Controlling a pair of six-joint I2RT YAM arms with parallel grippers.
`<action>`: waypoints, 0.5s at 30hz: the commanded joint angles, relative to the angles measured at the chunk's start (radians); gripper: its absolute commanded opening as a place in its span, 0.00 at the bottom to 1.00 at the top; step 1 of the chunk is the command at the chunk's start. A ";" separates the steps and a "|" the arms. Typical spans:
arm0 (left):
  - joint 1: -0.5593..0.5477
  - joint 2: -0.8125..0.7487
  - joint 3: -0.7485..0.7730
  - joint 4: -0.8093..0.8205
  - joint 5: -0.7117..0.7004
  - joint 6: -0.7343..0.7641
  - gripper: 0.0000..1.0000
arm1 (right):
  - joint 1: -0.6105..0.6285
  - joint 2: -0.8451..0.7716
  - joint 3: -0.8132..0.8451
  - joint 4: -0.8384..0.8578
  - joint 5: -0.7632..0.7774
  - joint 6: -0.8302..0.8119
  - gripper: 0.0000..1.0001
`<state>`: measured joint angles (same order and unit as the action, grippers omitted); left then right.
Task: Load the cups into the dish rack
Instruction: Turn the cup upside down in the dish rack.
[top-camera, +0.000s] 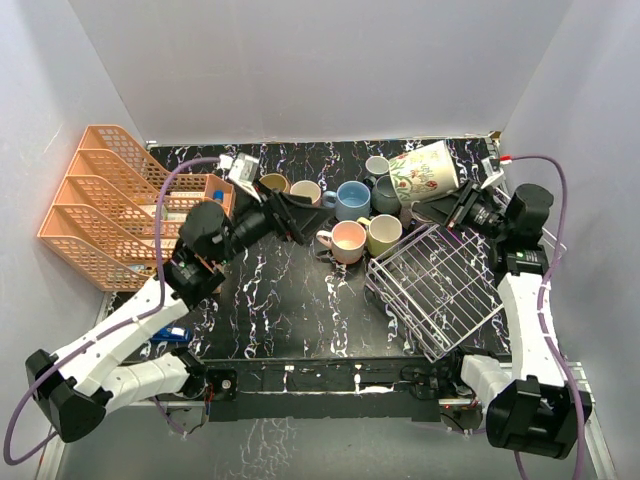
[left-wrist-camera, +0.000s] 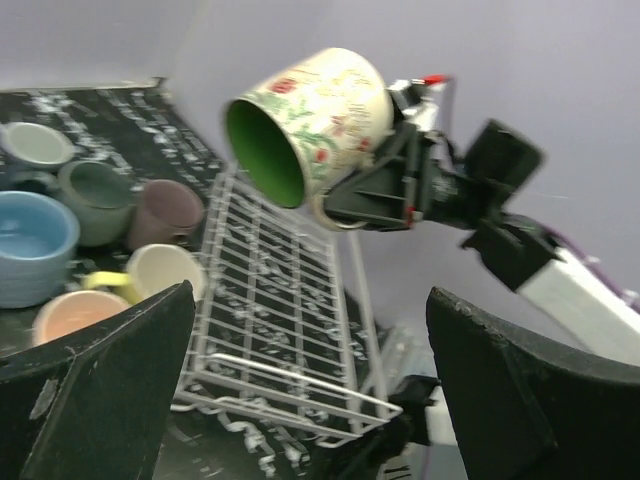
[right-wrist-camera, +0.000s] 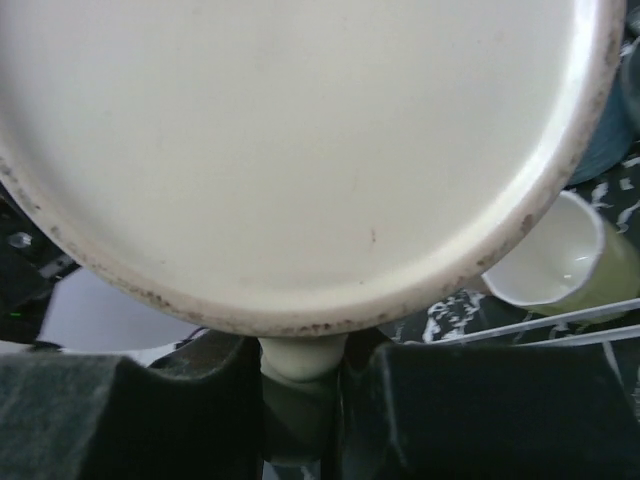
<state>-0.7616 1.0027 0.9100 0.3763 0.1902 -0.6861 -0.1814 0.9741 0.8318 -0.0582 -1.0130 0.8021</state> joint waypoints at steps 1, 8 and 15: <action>0.085 0.030 0.218 -0.480 0.035 0.234 0.97 | -0.063 -0.084 0.121 -0.022 0.073 -0.289 0.08; 0.209 0.078 0.267 -0.676 0.075 0.413 0.97 | -0.152 -0.113 0.174 -0.178 0.195 -0.495 0.08; 0.245 -0.028 0.016 -0.578 -0.016 0.509 0.97 | -0.193 -0.121 0.217 -0.272 0.330 -0.658 0.08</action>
<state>-0.5285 1.0492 1.0183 -0.2035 0.2127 -0.2752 -0.3553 0.9016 0.9451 -0.4099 -0.7677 0.3008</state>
